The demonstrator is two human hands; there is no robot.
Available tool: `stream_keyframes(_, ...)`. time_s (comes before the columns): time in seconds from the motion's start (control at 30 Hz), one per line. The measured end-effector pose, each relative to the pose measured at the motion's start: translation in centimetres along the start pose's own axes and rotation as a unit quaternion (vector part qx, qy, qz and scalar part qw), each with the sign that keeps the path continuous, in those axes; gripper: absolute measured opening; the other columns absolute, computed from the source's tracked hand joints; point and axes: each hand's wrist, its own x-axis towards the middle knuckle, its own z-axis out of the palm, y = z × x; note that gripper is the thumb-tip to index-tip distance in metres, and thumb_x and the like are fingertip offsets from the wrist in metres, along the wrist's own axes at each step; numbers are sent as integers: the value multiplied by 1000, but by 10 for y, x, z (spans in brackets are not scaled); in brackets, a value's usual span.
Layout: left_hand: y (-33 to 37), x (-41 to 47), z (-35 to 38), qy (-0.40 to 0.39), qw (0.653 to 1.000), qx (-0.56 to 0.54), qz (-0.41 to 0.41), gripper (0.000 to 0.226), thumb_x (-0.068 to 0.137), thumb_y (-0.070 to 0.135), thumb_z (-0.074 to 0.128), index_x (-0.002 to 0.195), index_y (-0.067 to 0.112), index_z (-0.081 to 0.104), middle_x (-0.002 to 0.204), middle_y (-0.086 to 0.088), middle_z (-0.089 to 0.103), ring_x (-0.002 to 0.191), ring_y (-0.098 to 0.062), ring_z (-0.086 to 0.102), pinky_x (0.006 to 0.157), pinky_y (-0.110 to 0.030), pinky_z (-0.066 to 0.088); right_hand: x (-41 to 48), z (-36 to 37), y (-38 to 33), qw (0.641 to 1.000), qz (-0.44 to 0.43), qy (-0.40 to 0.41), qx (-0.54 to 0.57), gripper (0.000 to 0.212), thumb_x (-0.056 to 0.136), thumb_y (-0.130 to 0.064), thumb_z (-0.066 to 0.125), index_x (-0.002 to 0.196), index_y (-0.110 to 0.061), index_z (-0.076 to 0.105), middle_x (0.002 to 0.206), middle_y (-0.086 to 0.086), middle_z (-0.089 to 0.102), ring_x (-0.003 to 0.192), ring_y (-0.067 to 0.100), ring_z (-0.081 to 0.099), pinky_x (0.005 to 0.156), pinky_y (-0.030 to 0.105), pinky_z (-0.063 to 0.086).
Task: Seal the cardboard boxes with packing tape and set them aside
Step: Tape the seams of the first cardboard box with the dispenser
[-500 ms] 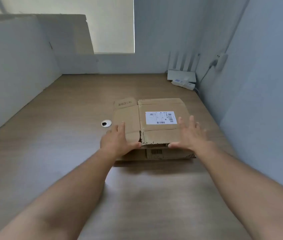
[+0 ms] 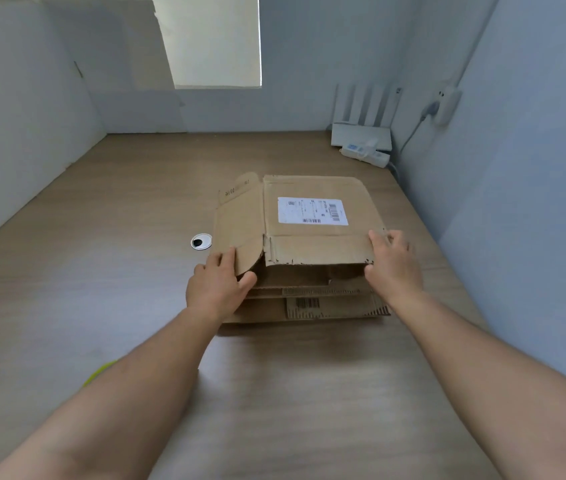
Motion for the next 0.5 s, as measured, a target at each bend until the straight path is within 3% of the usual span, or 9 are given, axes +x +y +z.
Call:
stream_keyframes(0.1, 7, -4, -21, 99, 994, -43, 11, 38, 98, 32, 37, 136, 24, 38, 116, -10, 58, 98, -36, 56, 70, -37, 44, 0, -20, -17, 985, -25, 101, 136, 73, 83, 3, 50, 149, -13, 25, 146, 14, 26, 130, 30, 34, 99, 35, 37)
stream_keyframes(0.2, 21, -9, -53, 156, 980, -126, -22, 34, 101, 33, 32, 127, 20, 49, 103, -15, 65, 95, -39, 58, 70, -36, 41, -3, -38, -36, 962, 17, 128, 239, 70, 87, -6, 54, 149, -10, 22, 148, 13, 34, 132, 28, 39, 102, 36, 38)
stream_keyframes(0.27, 27, -17, -76, 176, 967, -181, -26, 33, 100, 35, 33, 121, 19, 53, 101, -15, 67, 93, -40, 58, 74, -40, 46, -7, -45, -41, 970, 34, 93, 223, 41, 91, -12, 50, 132, -11, 48, 123, 11, 57, 112, 30, 55, 81, 35, 47)
stream_keyframes(0.3, 27, -21, -86, 181, 962, -202, -22, 31, 99, 35, 34, 117, 20, 54, 99, -14, 67, 92, -39, 58, 76, -41, 48, -12, -46, -42, 976, 23, 86, 199, 26, 92, -12, 46, 115, -13, 58, 107, 10, 63, 97, 29, 59, 70, 32, 44)
stream_keyframes(0.37, 25, -34, -108, 172, 959, -222, -25, 27, 93, 35, 36, 102, 20, 57, 92, -11, 67, 87, -37, 61, 78, -42, 52, -24, -53, -43, 974, -14, 141, 178, 22, 95, -13, 41, 101, -12, 62, 94, 9, 65, 80, 24, 55, 62, 29, 37)
stream_keyframes(0.5, 20, -73, -157, 119, 968, -217, -46, 24, 77, 28, 38, 77, 14, 58, 61, -7, 70, 65, -32, 69, 73, -45, 59, -51, -99, -54, 936, -69, 300, 169, 25, 99, -18, 42, 99, -4, 63, 91, 13, 66, 82, 32, 60, 61, 28, 33)
